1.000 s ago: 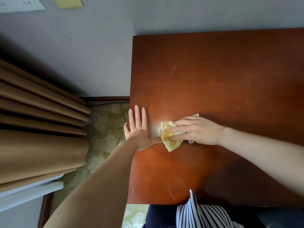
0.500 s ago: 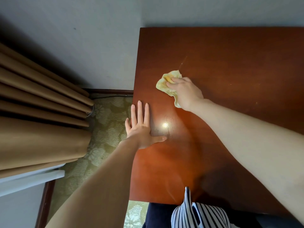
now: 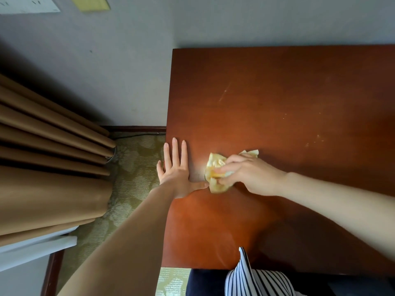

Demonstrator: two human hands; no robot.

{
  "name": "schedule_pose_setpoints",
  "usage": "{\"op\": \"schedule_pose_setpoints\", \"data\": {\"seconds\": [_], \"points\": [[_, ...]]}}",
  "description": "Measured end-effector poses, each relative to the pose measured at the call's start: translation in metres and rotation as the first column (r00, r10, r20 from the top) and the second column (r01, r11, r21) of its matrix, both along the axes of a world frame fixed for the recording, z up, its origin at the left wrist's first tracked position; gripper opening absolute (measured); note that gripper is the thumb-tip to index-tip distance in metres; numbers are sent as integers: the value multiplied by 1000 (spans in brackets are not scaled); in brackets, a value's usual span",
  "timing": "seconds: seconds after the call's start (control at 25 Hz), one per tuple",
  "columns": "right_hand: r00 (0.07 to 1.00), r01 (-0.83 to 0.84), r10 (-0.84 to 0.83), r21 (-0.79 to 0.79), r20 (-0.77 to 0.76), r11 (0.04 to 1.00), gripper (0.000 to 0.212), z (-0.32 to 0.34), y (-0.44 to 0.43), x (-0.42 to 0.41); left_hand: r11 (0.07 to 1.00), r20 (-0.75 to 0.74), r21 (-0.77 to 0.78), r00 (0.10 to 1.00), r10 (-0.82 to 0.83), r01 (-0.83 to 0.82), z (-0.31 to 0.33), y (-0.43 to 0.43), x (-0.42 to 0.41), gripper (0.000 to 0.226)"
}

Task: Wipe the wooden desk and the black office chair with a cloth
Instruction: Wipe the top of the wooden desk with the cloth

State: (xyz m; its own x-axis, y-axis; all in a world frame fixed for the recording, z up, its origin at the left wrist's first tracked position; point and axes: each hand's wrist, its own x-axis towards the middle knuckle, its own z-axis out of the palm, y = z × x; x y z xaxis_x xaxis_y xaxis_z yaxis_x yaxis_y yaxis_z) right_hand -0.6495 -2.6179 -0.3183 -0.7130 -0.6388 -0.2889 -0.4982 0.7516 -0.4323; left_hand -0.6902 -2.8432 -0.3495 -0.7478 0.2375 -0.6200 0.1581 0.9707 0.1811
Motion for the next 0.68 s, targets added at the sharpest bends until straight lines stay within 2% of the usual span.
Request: {"op": "schedule_pose_setpoints", "data": {"seconds": [0.12, 0.24, 0.32, 0.4, 0.44, 0.52, 0.6, 0.68], "points": [[986, -167, 167, 20, -24, 986, 64, 2, 9, 3, 1000, 8, -9, 1000, -11, 11, 0, 1, -1, 132], [987, -151, 154, 55, -36, 987, 70, 1, 14, -14, 1000, -4, -2, 1000, -6, 6, -1, 1, -1, 133], [997, -19, 24, 57, -75, 998, 70, -3, 18, -31, 1000, -10, 3, 1000, -3, 3, -1, 0, -1, 133], [967, 242, -239, 18, -89, 970, 67, -6, 25, -51, 1000, -15, 5, 1000, -4, 4, -2, -1, -1, 131], [913, 401, -401, -14, -80, 916, 68, -9, 29, -60, 1000, -14, 4, 1000, -4, 4, -2, -1, -1, 131], [745, 661, -663, -62, -71, 748, 72, -14, 38, -77, 1000, -16, -2, 1000, -4, 4, -2, 0, 0, 130], [622, 776, -778, -63, -88, 627, 72, -17, 38, -85, 1000, -21, -7, 1000, -4, 4, -2, -1, 1, 129], [596, 795, -796, -56, -107, 603, 70, -19, 31, -81, 1000, -16, -7, 1000, -2, 2, -1, -1, 0, 129]]}}
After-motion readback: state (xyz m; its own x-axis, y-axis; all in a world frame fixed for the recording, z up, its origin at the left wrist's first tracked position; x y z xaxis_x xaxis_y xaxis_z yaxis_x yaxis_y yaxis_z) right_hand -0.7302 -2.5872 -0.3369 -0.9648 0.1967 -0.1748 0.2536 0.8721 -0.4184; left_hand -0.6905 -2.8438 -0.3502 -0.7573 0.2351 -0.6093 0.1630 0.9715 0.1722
